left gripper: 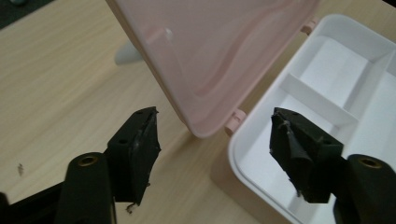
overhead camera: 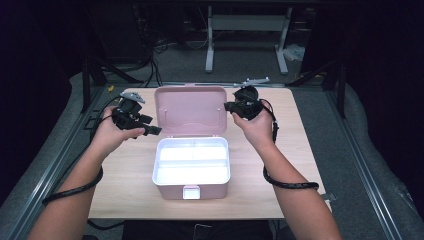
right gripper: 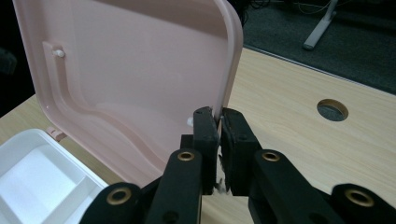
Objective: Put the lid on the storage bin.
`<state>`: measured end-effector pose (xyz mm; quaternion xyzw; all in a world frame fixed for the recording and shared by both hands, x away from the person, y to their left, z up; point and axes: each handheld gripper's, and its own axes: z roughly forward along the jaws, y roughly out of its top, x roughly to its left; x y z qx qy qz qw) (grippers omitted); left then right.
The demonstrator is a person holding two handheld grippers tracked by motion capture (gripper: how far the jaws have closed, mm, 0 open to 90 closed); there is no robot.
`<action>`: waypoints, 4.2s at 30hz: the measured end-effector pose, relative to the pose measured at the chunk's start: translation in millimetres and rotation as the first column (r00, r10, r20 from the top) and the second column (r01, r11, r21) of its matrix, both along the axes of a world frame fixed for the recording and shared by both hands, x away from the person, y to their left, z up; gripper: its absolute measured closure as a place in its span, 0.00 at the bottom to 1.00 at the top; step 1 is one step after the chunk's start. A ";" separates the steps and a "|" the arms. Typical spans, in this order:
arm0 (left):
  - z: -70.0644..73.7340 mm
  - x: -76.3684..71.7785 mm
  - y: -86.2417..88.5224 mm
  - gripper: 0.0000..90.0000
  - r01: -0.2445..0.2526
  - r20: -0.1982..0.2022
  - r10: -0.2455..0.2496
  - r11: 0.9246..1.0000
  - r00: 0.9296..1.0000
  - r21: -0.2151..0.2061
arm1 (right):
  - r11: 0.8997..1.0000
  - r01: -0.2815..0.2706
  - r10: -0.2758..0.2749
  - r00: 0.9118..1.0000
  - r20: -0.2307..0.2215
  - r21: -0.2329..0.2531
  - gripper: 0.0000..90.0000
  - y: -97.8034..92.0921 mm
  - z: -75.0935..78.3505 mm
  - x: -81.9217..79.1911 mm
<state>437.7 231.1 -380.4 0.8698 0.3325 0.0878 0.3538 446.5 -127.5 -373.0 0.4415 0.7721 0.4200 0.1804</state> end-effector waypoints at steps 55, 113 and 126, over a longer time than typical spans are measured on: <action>25.7 22.8 -3.7 0.81 -0.050 0.084 0.058 0.995 0.995 -0.091 | 0.988 -0.095 0.093 0.996 0.015 0.124 0.75 -2.2 9.5 9.1; -4.9 -112.2 -4.6 0.39 0.131 0.182 -0.119 0.990 0.976 -0.051 | 0.964 -0.263 0.262 0.965 0.021 0.045 0.52 -22.0 -26.1 -121.2; -16.4 -136.0 1.2 0.41 0.150 0.184 -0.138 0.987 0.973 -0.055 | 0.960 -0.275 0.275 0.961 -0.001 0.050 0.54 -29.9 -44.3 -139.2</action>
